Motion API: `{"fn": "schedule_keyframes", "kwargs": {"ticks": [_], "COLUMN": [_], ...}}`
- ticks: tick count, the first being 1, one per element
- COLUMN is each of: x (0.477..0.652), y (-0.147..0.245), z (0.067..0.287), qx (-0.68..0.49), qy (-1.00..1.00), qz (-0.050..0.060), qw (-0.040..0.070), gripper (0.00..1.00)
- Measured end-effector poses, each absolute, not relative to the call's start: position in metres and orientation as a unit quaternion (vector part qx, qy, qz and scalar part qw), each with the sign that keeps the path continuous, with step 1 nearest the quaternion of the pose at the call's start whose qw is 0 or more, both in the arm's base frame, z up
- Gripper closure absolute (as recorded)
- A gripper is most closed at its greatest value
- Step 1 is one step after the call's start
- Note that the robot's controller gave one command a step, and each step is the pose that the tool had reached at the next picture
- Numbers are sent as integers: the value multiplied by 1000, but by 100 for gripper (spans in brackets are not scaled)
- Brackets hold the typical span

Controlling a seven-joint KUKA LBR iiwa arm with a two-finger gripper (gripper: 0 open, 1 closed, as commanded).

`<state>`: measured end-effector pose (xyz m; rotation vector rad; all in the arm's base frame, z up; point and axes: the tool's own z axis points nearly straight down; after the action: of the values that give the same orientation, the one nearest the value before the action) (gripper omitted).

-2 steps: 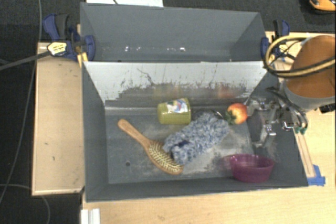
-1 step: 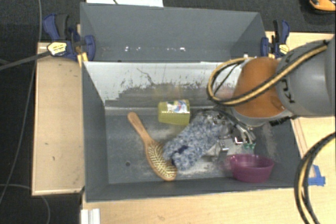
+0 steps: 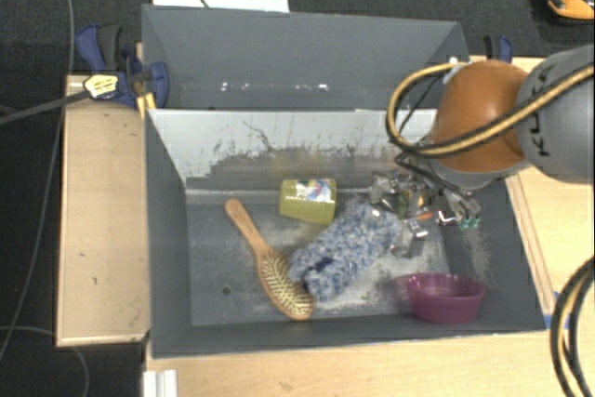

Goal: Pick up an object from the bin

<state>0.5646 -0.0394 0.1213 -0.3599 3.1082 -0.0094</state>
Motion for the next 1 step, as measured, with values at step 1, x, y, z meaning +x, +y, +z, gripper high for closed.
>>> {"fn": "schedule_keyframes", "kwargs": {"ticks": [1], "x": [542], "y": [-32], "z": [79], "qx": [-41], "qy": [999], "qz": [1], "qw": [-2], "gripper": [0]}}
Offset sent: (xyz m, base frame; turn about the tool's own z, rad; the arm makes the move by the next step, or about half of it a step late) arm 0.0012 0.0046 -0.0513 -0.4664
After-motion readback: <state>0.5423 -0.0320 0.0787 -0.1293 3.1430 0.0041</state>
